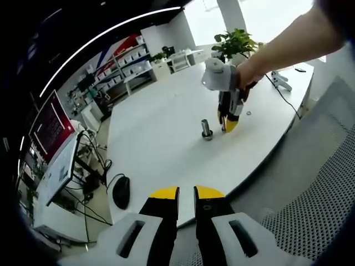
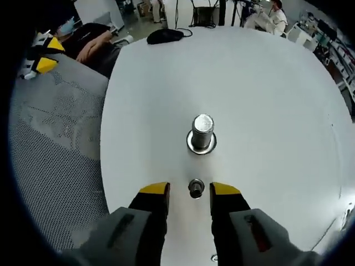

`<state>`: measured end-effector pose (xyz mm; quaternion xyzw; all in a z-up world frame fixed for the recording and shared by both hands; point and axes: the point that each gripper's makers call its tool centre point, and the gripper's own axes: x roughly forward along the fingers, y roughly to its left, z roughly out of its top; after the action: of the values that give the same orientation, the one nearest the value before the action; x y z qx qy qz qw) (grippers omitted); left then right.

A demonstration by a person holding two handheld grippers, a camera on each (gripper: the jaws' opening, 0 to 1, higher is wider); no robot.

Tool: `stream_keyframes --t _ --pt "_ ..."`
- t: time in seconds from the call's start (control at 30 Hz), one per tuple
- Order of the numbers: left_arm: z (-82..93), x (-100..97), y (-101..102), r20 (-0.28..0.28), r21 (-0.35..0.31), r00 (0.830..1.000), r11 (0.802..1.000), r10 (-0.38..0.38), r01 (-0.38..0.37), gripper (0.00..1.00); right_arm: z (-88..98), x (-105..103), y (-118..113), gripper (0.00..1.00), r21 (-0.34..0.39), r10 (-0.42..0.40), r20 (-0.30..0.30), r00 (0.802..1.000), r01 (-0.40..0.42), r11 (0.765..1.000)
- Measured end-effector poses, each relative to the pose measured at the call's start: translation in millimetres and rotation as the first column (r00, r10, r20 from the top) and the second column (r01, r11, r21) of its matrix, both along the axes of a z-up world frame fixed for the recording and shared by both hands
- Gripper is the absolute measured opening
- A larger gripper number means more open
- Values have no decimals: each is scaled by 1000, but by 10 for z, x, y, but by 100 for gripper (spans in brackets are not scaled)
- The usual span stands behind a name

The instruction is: Place the washer onto the threaded stud by aligning its center hole with the stud, sliding it down to the base, and recovering from edge contact or off-axis alignment until the washer reaches the visible bottom stop.

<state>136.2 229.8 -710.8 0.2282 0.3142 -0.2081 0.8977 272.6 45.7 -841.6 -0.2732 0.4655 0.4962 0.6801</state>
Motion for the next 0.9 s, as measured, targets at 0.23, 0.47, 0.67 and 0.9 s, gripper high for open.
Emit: stream_keyframes --t 0.23,0.47,0.67,0.9 --pt "21 2 -15 13 -4 1000 1000 -6 6 8 206 -54 -212 33 36 -40 48 998 38 999" --pt "52 9 -23 31 -10 1000 1000 -7 8 8 306 -104 -455 35 67 -123 78 989 118 991" --pt "74 19 -26 43 -13 999 1000 -9 10 8 388 -170 -625 36 100 -170 96 981 160 982" --pt "78 23 -32 44 -14 999 1000 -11 12 8 398 -195 -845 41 124 -239 108 965 225 966"
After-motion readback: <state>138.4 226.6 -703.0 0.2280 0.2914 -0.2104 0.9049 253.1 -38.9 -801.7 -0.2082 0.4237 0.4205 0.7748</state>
